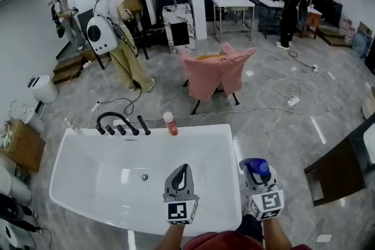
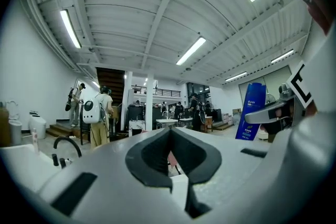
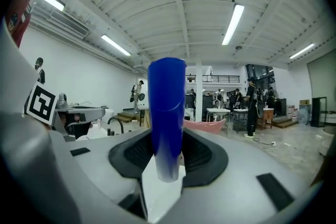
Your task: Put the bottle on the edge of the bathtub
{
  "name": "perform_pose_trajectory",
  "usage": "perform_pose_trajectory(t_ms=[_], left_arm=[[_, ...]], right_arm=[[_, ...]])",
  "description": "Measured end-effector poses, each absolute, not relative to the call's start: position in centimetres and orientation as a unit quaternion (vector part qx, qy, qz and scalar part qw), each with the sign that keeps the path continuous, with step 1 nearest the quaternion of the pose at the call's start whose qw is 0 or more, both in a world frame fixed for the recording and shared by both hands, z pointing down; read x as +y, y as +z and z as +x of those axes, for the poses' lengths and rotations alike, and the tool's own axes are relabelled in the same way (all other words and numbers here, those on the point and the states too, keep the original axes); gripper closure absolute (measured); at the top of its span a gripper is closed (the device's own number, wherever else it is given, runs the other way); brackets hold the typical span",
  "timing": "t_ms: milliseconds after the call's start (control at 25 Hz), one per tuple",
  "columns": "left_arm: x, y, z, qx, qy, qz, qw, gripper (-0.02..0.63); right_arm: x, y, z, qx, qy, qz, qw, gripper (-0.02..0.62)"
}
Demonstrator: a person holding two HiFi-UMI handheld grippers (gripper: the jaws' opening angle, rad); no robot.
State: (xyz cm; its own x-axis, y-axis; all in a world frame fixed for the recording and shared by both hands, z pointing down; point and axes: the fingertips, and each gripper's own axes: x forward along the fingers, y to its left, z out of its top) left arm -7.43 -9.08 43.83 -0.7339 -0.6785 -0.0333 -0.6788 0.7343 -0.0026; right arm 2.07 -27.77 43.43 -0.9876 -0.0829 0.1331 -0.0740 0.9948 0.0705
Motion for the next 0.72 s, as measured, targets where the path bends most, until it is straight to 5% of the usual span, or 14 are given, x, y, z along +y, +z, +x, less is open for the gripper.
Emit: perform_pose_trajectory(t_ms=[720], left_arm=[[-12.2, 51.4, -19.8, 0.979, 0.005, -0.202, -0.017, 0.601]], right_arm=[[-32.2, 53.5, -17.1, -0.980, -0.025, -0.138, 0.144, 0.445]])
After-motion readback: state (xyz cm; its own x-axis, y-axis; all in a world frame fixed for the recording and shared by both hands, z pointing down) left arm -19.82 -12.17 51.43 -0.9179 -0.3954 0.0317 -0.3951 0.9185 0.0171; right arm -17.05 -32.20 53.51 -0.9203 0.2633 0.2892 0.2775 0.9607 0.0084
